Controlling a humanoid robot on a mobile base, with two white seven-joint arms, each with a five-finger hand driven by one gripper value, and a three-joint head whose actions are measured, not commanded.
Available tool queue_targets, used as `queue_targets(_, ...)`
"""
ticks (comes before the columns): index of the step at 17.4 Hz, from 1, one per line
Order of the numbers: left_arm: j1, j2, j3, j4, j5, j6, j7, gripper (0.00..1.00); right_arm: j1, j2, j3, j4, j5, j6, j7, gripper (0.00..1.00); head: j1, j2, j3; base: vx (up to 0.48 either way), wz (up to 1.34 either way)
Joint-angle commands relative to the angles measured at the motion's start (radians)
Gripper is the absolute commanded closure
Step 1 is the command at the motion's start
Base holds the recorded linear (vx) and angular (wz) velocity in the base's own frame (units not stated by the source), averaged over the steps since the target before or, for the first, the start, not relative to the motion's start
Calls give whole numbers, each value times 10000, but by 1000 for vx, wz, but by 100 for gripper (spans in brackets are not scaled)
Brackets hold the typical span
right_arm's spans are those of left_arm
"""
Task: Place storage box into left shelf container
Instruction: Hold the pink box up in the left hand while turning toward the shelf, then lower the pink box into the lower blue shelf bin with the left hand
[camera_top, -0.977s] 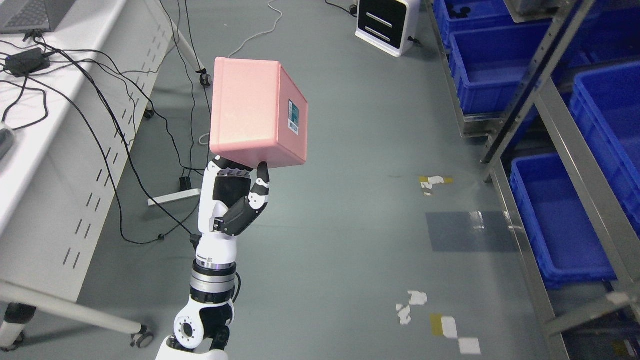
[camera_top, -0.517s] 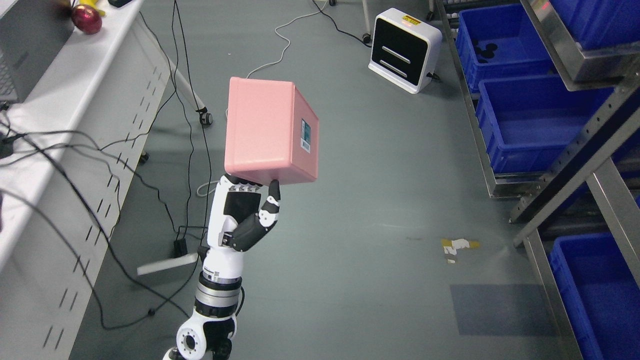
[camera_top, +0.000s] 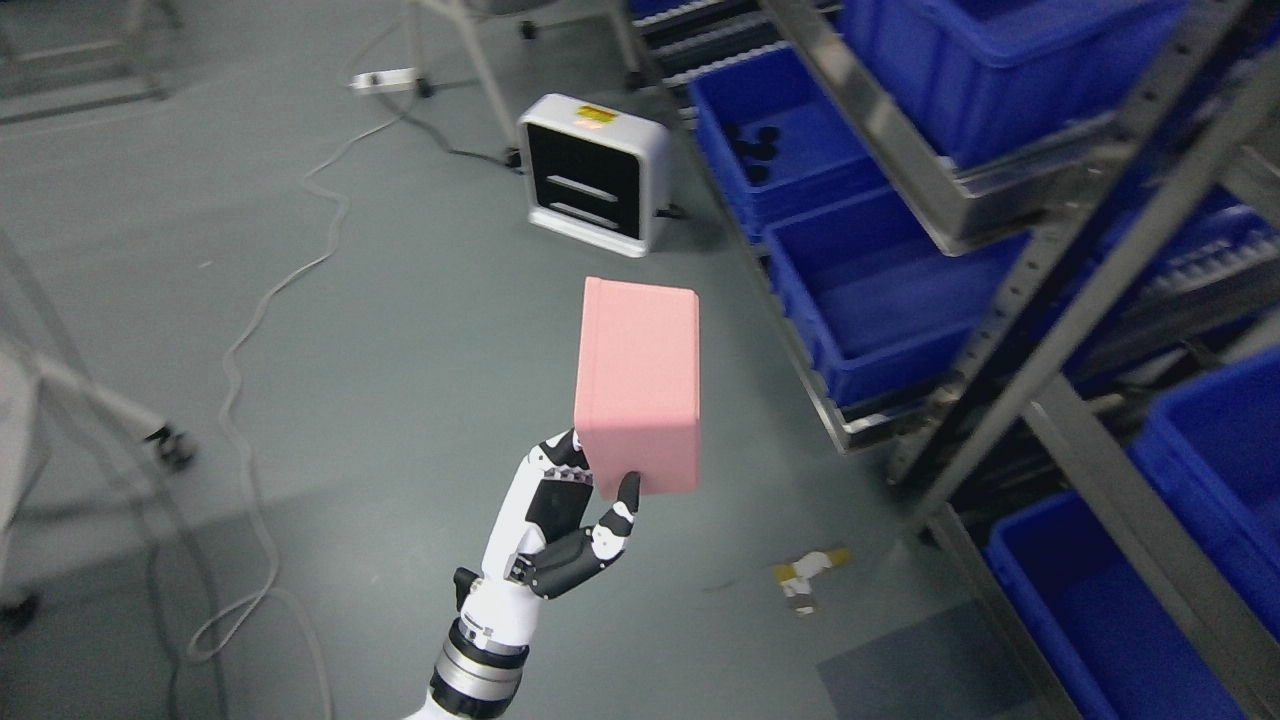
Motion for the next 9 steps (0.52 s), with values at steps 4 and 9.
queue_targets(4,1420,174,-865,585,-229,11,-355,93,88,-175,-46,-174,15,-37,-7,0,0,0,0,341,-1353)
queue_targets(9,1528,174,23,754,-259,87,-355,93,88,-175,-46,-174,15,-37,-7,0,0,0,0,267,-1266)
